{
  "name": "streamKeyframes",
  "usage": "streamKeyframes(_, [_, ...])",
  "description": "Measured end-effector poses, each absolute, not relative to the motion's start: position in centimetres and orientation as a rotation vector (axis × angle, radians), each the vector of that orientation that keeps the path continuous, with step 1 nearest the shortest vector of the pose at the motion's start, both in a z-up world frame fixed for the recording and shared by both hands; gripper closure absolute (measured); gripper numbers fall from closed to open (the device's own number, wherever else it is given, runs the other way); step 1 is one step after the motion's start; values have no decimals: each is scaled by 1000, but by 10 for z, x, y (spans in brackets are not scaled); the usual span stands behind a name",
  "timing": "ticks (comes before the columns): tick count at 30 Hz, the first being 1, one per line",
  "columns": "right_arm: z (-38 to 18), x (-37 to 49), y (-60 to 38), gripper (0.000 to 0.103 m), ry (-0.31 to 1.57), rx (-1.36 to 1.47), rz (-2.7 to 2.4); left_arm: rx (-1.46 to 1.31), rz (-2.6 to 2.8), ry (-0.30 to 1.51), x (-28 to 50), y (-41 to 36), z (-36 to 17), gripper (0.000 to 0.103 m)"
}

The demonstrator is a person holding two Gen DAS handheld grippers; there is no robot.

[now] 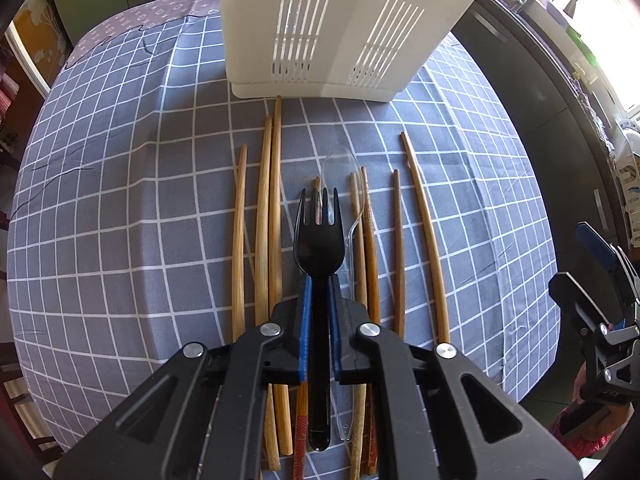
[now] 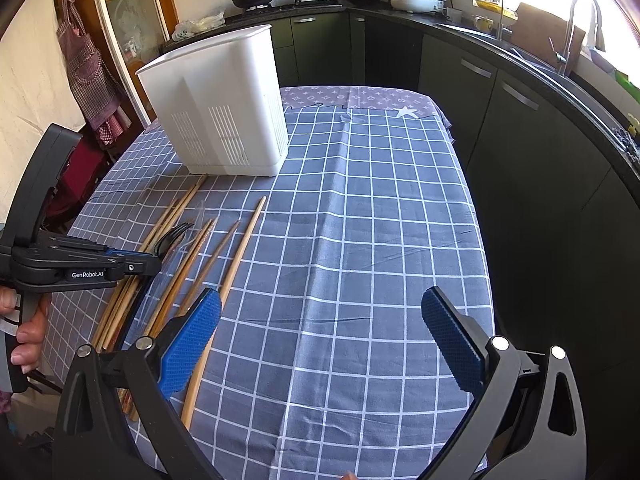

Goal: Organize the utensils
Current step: 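Close the right gripper on the clear plastic spoon while the left gripper holds the fork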

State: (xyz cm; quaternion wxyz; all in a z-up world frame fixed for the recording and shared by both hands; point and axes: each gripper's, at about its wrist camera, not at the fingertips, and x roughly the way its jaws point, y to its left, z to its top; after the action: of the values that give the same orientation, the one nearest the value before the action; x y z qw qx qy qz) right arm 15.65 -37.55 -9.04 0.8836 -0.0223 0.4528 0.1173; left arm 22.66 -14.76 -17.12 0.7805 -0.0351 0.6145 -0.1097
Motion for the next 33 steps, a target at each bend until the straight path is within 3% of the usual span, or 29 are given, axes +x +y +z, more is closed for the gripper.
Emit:
streamKeyframes(3, [-89, 158, -375, 5, 939, -51, 237, -86, -245, 1321, 224, -142, -168, 95])
streamKeyframes(6, [-89, 159, -374, 20, 940, -63, 223, -94, -255, 1309, 219, -132, -161, 95])
streamKeyframes(12, [-90, 166, -357, 22, 988, -68, 291, -117, -269, 1272, 215, -117, -146, 95])
streamKeyframes(18, [-96, 184, -318, 35, 1091, -74, 411, -133, -256, 1217, 203, -99, -131, 95])
streamKeyframes(21, [-103, 194, -295, 46, 1151, -64, 467, -132, -246, 1192, 198, -92, -125, 95])
streamKeyframes(23, [-109, 201, -279, 60, 1196, -50, 493, -134, -238, 1176, 195, -87, -123, 95])
streamKeyframes(33, [-128, 229, -242, 79, 1347, 48, 516, -155, -230, 1146, 192, -66, -122, 95])
